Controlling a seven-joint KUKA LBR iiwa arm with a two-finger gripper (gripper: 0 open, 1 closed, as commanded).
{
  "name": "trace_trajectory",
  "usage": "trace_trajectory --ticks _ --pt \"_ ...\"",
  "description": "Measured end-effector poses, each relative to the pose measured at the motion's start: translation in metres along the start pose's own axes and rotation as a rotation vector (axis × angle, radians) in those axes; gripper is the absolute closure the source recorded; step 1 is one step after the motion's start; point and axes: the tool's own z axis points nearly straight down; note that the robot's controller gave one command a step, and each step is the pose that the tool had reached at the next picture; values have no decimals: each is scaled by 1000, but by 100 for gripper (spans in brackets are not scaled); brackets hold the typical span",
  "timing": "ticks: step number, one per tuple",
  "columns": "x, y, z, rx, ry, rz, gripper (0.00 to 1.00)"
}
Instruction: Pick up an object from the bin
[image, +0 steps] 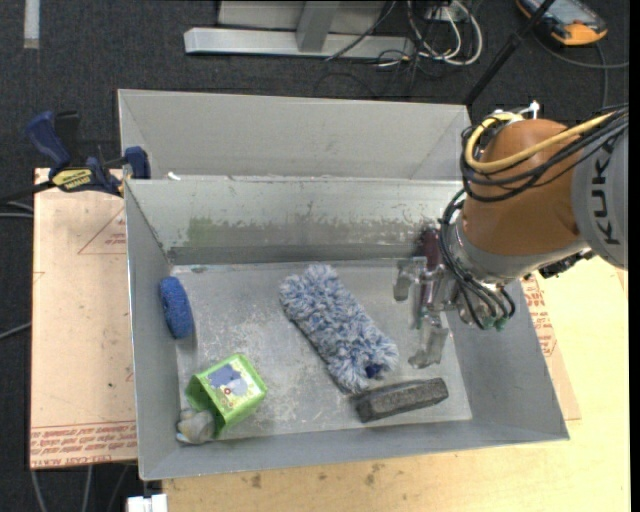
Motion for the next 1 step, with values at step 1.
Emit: trace_trajectory --ticks 1 --pt "-1 19 26 1 -5 -46 0"
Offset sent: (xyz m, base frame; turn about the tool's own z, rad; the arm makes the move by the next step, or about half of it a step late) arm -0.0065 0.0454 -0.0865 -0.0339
